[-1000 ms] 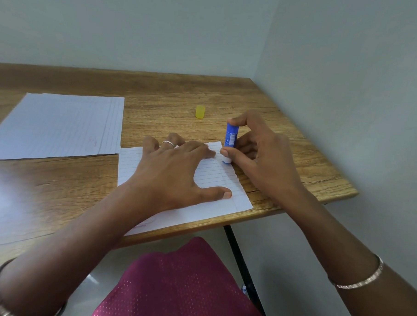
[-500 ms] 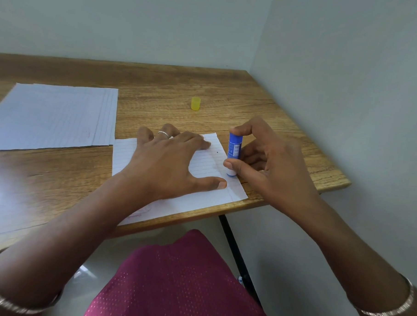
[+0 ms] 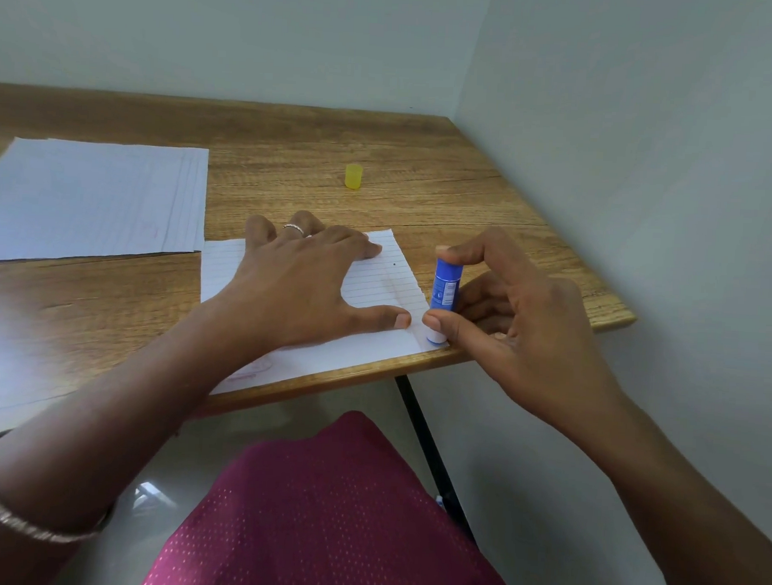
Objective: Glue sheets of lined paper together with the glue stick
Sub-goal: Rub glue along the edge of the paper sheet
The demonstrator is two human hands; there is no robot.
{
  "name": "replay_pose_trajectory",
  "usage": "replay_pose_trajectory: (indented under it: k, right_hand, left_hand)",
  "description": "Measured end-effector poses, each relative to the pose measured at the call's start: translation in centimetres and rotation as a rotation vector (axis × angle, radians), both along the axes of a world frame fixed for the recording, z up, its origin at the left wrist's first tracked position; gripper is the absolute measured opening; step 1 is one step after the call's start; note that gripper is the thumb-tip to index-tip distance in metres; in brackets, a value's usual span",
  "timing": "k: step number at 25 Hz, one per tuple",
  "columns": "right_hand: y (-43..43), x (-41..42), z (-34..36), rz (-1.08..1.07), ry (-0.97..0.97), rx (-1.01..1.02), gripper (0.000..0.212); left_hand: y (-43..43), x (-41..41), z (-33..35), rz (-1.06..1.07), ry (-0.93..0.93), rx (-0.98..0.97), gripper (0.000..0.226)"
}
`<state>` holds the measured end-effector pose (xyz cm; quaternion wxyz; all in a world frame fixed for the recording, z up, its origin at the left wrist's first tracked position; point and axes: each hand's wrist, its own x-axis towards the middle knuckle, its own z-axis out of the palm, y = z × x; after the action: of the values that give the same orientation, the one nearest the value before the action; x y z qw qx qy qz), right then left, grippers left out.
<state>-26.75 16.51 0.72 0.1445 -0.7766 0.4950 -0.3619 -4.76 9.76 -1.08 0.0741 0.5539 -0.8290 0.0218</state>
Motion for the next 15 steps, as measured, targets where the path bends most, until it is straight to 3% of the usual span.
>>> replay_pose_trajectory:
  k: [4,9,15]
  right_hand:
    - [0.3,-0.7,1.0,-0.023,-0.09,0.061,0.043]
    - [-1.9,-0.6,1.3,-0.158,-0.244,-0.004,0.045]
    - [-3.7,0.7,-0.6,-0.112,-0.19,0.01,0.043]
  left_hand:
    - [-0.1,-0.1,0.3,0.064,-0.082,-0.045,0.107]
    - [0.7,-1.5,0.6,0.227,-0.185,-0.174,0.104]
    - [0.7,-1.9,0.2,0.289,-0.17,-0.224,0.104]
